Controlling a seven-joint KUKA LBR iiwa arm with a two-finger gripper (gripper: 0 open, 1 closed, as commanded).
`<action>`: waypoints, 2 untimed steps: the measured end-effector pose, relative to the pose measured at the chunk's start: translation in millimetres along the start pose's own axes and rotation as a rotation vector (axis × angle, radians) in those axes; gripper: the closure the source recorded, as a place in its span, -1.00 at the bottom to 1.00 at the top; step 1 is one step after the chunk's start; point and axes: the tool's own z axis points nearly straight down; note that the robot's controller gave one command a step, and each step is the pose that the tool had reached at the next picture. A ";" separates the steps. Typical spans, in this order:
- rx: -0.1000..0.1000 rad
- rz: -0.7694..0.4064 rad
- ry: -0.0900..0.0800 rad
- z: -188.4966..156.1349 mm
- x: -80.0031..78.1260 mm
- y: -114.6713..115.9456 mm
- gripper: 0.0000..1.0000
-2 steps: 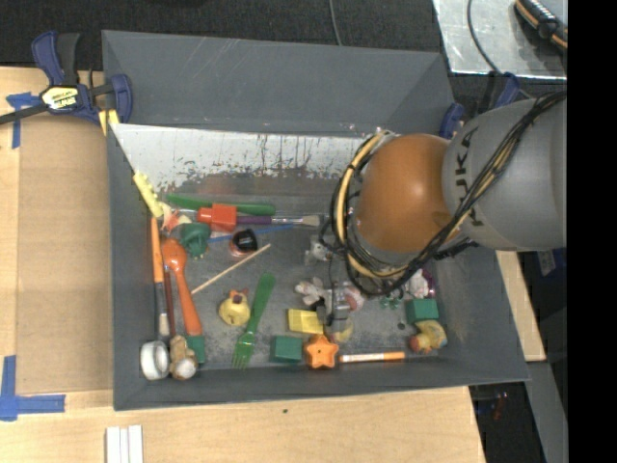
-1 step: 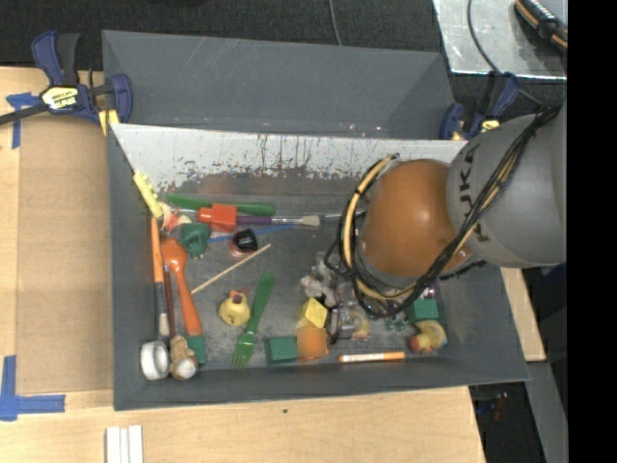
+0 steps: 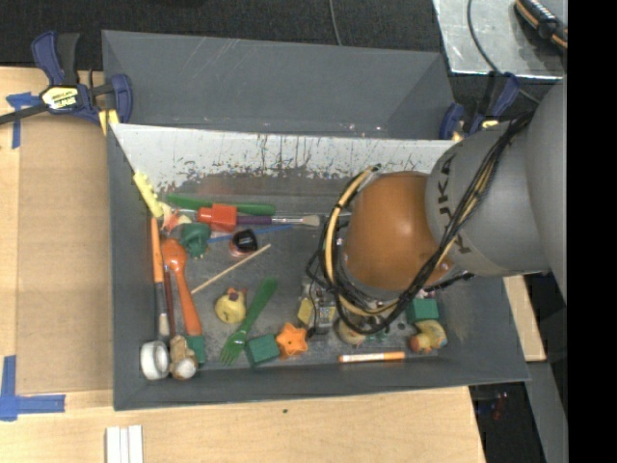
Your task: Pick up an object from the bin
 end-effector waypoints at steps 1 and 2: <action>0.000 0.000 0.000 0.0 0.0 0.0 1.00; 0.000 -0.002 -0.001 -44.0 -39.1 5.2 1.00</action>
Offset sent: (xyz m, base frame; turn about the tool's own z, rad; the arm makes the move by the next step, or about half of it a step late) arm 0.0396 0.0073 0.0479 -0.0044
